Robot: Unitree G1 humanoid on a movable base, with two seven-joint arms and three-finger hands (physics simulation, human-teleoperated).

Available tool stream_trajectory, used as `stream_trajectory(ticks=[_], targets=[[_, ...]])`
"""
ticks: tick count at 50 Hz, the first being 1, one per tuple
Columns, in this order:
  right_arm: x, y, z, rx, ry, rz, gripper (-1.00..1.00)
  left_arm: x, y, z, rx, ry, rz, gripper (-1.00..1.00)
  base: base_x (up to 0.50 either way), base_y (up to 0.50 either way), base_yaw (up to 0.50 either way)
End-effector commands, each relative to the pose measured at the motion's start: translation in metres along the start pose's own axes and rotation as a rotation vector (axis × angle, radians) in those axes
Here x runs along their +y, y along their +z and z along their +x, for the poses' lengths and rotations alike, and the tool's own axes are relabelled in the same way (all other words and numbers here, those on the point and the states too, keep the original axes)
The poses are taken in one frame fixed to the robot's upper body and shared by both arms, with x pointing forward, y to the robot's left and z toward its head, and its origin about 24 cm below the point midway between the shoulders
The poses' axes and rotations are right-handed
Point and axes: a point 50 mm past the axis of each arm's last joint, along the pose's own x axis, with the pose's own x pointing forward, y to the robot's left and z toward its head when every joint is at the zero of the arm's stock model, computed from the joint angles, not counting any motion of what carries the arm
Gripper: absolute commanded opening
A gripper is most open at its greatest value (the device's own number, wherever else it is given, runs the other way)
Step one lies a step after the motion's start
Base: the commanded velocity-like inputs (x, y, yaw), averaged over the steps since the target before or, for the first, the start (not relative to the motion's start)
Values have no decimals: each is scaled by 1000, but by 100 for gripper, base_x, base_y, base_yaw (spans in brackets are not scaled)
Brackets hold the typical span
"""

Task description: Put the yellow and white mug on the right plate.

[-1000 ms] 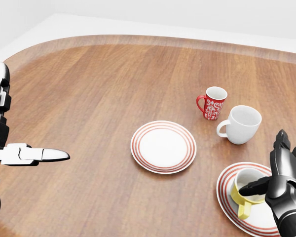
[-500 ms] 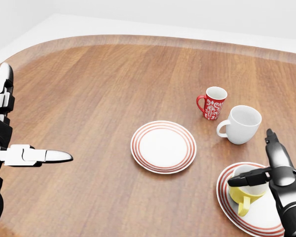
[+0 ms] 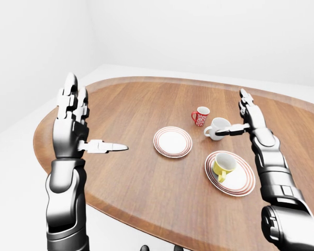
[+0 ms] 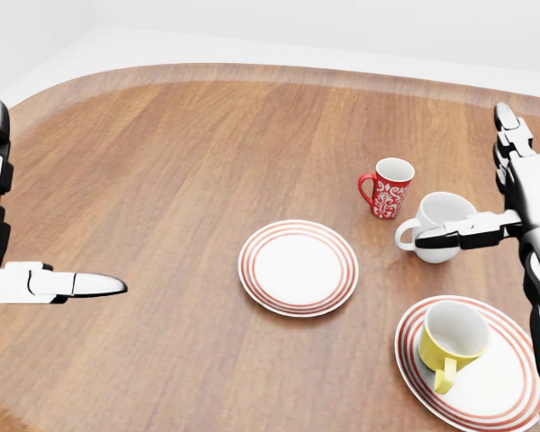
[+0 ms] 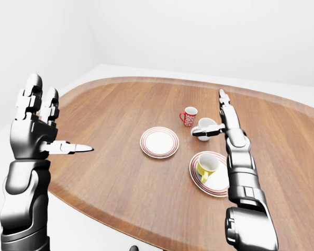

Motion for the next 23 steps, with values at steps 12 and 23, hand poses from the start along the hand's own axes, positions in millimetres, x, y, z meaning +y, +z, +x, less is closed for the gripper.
stream_trajectory(ticks=[12, 23], targets=[[-10, 124, -90, -649, -3, 39, 100, 1, 55, -7, -238, -8, -2, 100, 0, 0, 0], [-13, 159, -141, -897, -3, 38, 100, 2, 94, -18, -418, -11, -11, 100, 0, 0, 0]])
